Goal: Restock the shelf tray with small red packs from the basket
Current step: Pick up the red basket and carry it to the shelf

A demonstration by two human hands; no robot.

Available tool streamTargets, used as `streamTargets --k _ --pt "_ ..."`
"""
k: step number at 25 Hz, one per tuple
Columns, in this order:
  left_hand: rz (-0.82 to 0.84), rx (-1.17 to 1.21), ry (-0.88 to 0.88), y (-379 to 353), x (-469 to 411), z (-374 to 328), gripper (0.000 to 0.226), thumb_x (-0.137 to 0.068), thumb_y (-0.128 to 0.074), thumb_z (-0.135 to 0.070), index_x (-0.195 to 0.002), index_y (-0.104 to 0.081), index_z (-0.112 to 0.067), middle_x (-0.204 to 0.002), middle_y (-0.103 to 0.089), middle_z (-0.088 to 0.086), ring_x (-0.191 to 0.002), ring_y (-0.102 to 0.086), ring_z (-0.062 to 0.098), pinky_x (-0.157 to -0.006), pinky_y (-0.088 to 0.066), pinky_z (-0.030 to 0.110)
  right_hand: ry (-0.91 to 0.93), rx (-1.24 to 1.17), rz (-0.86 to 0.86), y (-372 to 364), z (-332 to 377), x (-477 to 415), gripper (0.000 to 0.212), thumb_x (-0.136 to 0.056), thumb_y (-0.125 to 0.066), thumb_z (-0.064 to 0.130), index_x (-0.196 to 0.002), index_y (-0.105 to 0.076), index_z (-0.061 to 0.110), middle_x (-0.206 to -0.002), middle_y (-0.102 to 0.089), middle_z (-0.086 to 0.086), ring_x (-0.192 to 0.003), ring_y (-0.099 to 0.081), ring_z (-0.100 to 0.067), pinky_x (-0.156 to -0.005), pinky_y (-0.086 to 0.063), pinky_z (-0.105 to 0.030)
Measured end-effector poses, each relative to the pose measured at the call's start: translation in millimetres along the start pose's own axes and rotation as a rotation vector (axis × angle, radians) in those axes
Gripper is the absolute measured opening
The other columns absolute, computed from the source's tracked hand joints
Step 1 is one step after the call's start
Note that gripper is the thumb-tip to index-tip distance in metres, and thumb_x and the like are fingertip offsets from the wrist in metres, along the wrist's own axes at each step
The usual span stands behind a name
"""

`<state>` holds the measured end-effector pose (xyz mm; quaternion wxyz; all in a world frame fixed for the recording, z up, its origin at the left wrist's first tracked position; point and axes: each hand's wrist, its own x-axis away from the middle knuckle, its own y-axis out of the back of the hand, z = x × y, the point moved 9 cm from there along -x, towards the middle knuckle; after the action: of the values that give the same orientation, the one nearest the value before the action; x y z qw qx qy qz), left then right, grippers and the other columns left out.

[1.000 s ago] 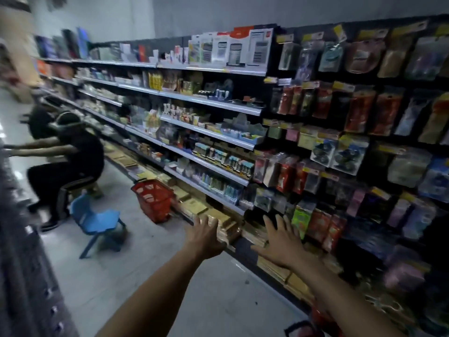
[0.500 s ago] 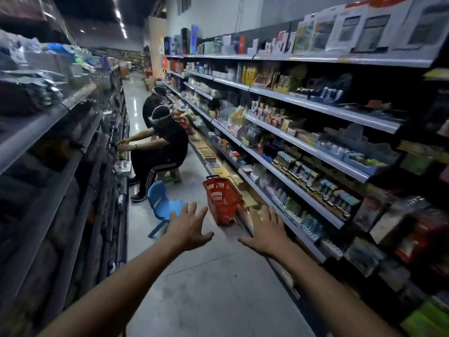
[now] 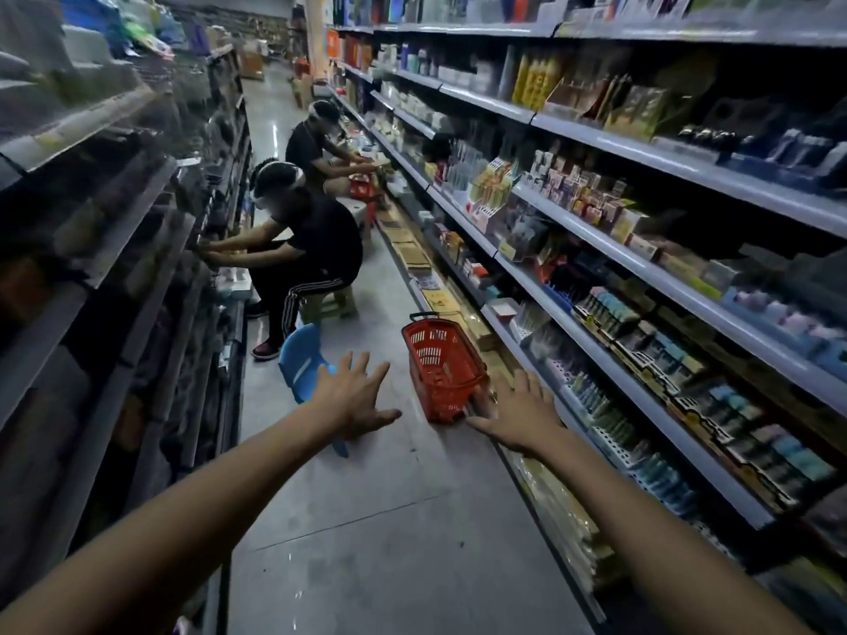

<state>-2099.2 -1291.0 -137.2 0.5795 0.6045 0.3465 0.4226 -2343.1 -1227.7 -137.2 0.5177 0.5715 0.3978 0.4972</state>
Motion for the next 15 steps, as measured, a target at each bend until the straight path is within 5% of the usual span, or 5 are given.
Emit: streamTargets --k 8,15 --pt "0.133 -0.097 -0.089 -40.4 -250.9 13.2 0.096 -0.090 -0.049 -0.077 -0.164 -0.012 -0.029 -0.171 -0.009 0.015 -0.157 -0.012 0.036 -0.115 -0.030 0.063 0.006 -0.120 0.074 -34.1 -13.3 -245.7 0.107 -0.084 -0.056 0.075 -0.162 -0.006 0.021 -0.167 -0.009 -0.022 -0.154 -0.006 -0.042 -0.123 -0.011 -0.056" --pt "0.119 -0.193 -0.283 -9.0 -440.9 2.6 0.091 -0.096 -0.050 -0.065 -0.165 -0.002 -0.030 -0.172 -0.005 0.016 -0.154 -0.025 0.036 -0.114 -0.039 0.056 -0.057 -0.203 0.126 -20.5 -49.6 -421.8 0.113 -0.082 -0.060 0.074 -0.162 -0.003 0.018 -0.167 -0.007 -0.022 -0.154 -0.006 -0.043 -0.123 -0.014 -0.060"
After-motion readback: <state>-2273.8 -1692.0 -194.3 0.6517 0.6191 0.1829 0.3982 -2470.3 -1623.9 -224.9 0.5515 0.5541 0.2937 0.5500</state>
